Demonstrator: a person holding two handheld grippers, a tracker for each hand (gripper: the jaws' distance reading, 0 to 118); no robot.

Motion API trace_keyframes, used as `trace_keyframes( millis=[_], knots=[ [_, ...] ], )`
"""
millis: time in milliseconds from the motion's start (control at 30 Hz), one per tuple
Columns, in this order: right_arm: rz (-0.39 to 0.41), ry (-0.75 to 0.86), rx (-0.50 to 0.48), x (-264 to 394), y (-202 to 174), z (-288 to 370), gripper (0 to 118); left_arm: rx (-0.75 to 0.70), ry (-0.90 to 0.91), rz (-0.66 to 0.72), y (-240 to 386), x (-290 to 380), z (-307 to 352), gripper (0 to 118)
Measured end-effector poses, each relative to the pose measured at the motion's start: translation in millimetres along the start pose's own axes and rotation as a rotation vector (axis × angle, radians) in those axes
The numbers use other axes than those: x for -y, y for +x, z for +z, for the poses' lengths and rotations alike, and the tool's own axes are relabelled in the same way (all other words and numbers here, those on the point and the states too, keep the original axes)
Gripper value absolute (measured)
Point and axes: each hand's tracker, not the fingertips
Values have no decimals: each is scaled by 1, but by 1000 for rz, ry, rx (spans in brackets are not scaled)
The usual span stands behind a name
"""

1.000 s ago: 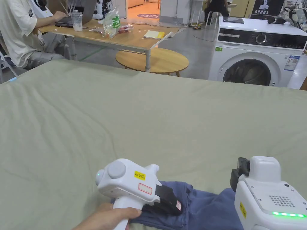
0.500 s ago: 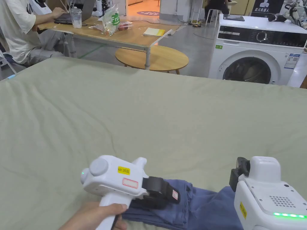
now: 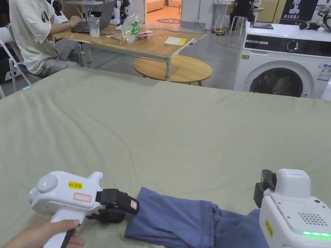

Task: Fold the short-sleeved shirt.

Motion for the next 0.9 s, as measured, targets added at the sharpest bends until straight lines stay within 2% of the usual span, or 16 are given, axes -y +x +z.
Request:
trace_keyframes(
  millis=[100,200,267,300,333,367,400,467,633,767,900],
  knots=[
    [-8,2,-6,0,-1,0,0,237,75,65,-12,6,-16,64],
    [-10,-1,-7,1,-2,1,0,372,30,152,-30,5,-41,64],
    [-6,-5,-5,1,-2,1,0,388,52,94,-27,5,-50,63],
    [-6,-6,-5,1,-1,1,0,368,56,89,-23,4,-51,57],
    [-7,-7,-4,1,-1,2,0,334,57,92,-23,3,-53,43],
    [-7,-8,-2,1,0,2,0,260,54,106,-24,2,-55,6],
    [-5,-10,-1,1,1,2,0,207,71,118,-28,3,-55,2],
    [-3,-11,2,1,2,4,0,311,110,114,-28,5,-50,1],
    [2,-10,14,-1,8,6,0,304,131,61,-7,12,-22,1],
    [5,-10,15,-4,10,5,0,269,178,-1,13,8,18,1],
    [10,-5,8,-8,8,3,0,152,230,-62,40,7,69,1]
  ],
)
